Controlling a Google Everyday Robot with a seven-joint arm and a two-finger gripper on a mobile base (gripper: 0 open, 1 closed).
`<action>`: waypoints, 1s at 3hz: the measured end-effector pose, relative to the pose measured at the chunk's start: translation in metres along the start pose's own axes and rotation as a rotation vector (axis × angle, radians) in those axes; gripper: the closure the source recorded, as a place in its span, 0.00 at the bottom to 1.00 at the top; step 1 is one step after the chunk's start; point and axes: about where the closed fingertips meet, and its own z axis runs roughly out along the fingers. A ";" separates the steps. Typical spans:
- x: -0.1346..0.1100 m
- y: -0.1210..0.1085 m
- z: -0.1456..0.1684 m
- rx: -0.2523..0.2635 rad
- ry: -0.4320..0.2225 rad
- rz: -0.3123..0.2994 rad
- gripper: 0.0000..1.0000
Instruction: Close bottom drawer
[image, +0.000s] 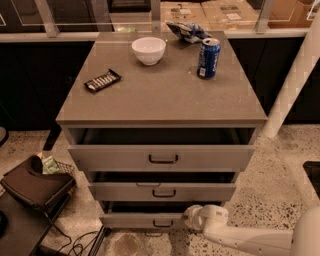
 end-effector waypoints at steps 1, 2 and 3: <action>0.000 0.000 0.000 -0.001 -0.001 0.000 0.74; 0.000 0.000 0.000 -0.001 -0.001 0.000 0.52; 0.000 0.000 0.000 -0.001 -0.001 0.000 0.30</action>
Offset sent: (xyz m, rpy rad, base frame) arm -0.0001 0.0005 -0.0004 0.0004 0.0005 0.0005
